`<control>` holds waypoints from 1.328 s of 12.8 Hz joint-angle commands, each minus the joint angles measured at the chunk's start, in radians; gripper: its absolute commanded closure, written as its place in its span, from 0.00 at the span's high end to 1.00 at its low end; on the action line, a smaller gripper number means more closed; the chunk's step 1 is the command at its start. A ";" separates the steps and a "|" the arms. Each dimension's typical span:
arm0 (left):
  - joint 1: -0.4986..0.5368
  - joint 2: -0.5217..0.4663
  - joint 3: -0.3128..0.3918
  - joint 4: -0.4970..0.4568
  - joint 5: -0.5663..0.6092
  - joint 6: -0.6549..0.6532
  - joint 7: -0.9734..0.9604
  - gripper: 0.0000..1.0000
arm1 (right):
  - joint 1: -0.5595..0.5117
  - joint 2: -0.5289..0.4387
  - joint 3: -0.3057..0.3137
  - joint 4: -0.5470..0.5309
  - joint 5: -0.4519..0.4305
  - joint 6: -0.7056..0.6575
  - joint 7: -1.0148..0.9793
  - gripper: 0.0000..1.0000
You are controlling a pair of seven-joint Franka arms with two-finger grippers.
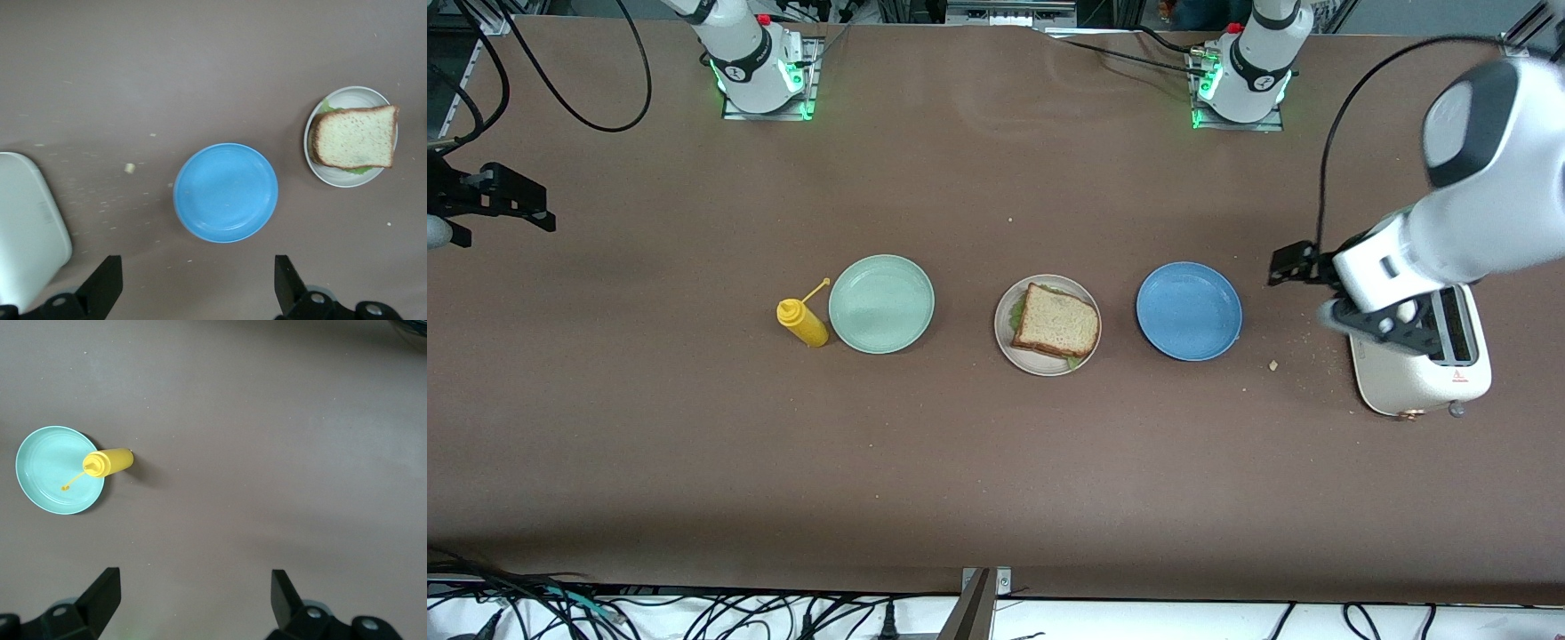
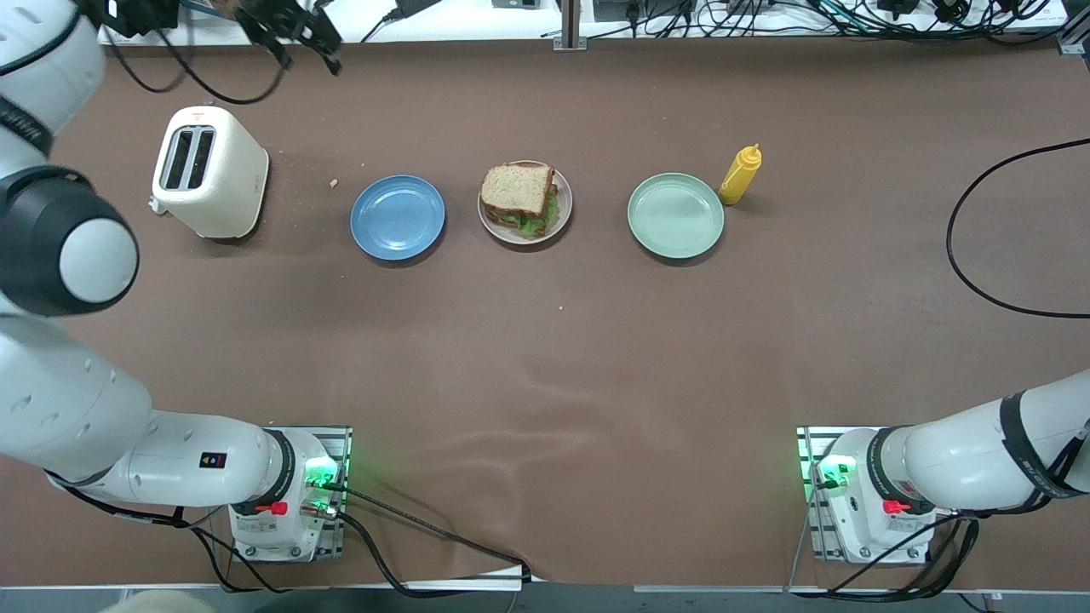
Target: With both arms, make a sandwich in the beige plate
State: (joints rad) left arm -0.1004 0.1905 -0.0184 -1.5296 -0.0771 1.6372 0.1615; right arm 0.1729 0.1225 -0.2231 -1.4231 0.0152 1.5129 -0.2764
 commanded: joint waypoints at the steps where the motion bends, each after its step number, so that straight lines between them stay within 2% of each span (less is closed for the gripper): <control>1: -0.041 -0.109 0.034 -0.052 0.115 0.007 -0.042 1.00 | -0.003 0.003 0.001 0.020 -0.012 -0.006 -0.013 1.00; 3: 0.072 -0.158 -0.079 -0.084 0.144 0.006 -0.092 1.00 | -0.001 0.002 0.001 0.020 -0.014 -0.013 -0.013 1.00; 4: 0.077 -0.173 -0.086 -0.096 0.161 0.006 -0.094 1.00 | -0.003 0.002 -0.001 0.020 -0.012 -0.013 -0.013 1.00; 10: 0.099 -0.220 -0.068 -0.090 0.066 -0.043 -0.089 1.00 | -0.001 0.000 0.001 0.020 -0.014 -0.011 -0.012 1.00; 17: 0.103 -0.240 -0.069 -0.084 0.036 -0.048 -0.088 1.00 | -0.001 0.000 0.001 0.020 -0.009 -0.011 -0.001 1.00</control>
State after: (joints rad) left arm -0.0091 -0.0322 -0.0819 -1.5984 -0.0183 1.5970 0.0815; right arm 0.1726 0.1223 -0.2236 -1.4230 0.0152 1.5128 -0.2768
